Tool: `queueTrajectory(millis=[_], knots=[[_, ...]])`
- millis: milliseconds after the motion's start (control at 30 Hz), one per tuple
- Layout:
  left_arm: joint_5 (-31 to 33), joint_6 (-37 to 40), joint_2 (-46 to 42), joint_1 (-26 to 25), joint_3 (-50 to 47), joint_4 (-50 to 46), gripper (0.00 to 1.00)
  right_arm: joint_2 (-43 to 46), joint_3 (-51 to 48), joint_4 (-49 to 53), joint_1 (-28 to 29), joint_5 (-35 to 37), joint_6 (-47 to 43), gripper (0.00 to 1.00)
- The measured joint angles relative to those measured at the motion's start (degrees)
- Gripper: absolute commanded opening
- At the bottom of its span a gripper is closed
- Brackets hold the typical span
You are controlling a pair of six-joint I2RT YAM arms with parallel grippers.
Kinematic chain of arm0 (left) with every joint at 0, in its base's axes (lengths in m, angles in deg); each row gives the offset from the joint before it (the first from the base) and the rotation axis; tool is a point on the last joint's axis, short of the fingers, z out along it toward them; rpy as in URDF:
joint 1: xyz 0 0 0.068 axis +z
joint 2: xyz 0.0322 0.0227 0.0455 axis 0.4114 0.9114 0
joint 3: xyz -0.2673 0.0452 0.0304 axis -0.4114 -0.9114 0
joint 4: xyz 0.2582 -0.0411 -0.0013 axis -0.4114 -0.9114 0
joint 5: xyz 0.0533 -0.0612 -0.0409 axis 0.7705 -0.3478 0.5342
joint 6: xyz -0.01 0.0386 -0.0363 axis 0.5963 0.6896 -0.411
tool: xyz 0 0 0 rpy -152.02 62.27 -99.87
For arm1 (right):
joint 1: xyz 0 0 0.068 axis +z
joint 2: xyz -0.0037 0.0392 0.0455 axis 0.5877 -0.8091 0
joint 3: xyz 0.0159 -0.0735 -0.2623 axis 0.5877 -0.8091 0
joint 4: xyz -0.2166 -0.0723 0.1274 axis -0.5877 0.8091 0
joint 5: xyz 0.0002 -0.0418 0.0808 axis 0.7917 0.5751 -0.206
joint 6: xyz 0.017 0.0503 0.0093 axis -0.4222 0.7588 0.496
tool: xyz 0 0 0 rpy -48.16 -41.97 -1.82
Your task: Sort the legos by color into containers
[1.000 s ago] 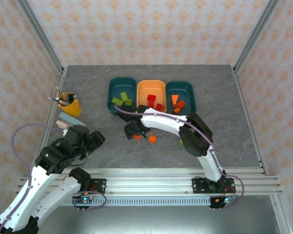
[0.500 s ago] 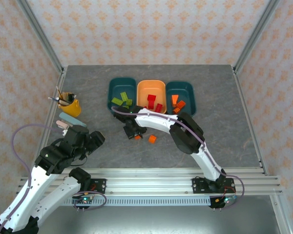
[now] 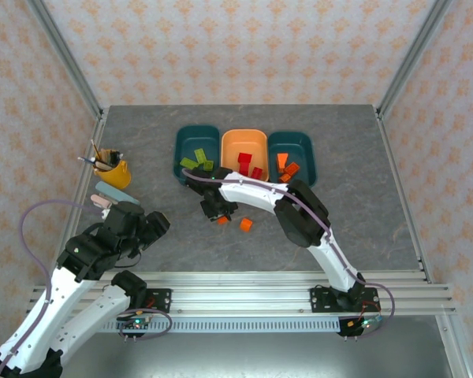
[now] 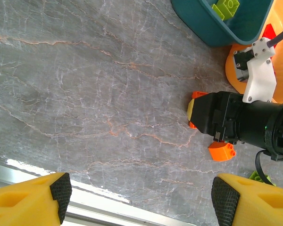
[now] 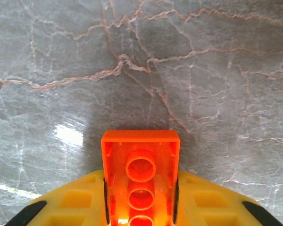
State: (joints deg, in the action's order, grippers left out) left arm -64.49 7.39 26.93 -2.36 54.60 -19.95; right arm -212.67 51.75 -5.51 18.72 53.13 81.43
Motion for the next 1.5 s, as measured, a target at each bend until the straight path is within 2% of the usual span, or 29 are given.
queueTrajectory(millis=[233, 400, 500, 600, 733, 933, 1300, 1500], knots=[[-1.7, 0.9, 2.6, 0.0, 0.0, 2.6, 0.81, 1.0, 0.1, 0.7, -0.3, 0.8, 0.0, 0.27], [-3.7, 2.5, 8.4, -1.3, 1.0, 7.3, 0.81, 7.9, 0.1, 2.0, -2.9, 1.3, 0.0, 0.27], [-3.9, 3.5, 12.7, -3.0, 3.2, 10.2, 0.81, 14.3, -0.1, 2.2, -7.5, 1.3, 0.2, 0.27], [-3.9, 3.7, 17.7, -5.5, 5.8, 13.7, 0.81, 20.5, -1.4, 2.2, -14.6, 2.1, 0.2, 0.26], [-3.7, 4.3, 24.9, -9.6, 10.0, 17.9, 0.81, 24.3, -4.5, 3.0, -23.8, 4.5, 1.1, 0.26], [-3.5, 5.6, 35.8, -14.6, 17.0, 23.3, 0.81, 22.4, -8.9, 6.3, -31.6, 8.4, 2.6, 0.26], [-3.5, 8.3, 48.3, -18.9, 26.9, 27.3, 0.81, 10.1, -8.5, 7.9, -34.2, 12.7, 5.4, 0.30], [-3.6, 9.4, 49.5, -19.6, 27.1, 27.4, 0.81, 7.6, -6.7, 8.7, -34.2, 13.7, 6.8, 0.54]])
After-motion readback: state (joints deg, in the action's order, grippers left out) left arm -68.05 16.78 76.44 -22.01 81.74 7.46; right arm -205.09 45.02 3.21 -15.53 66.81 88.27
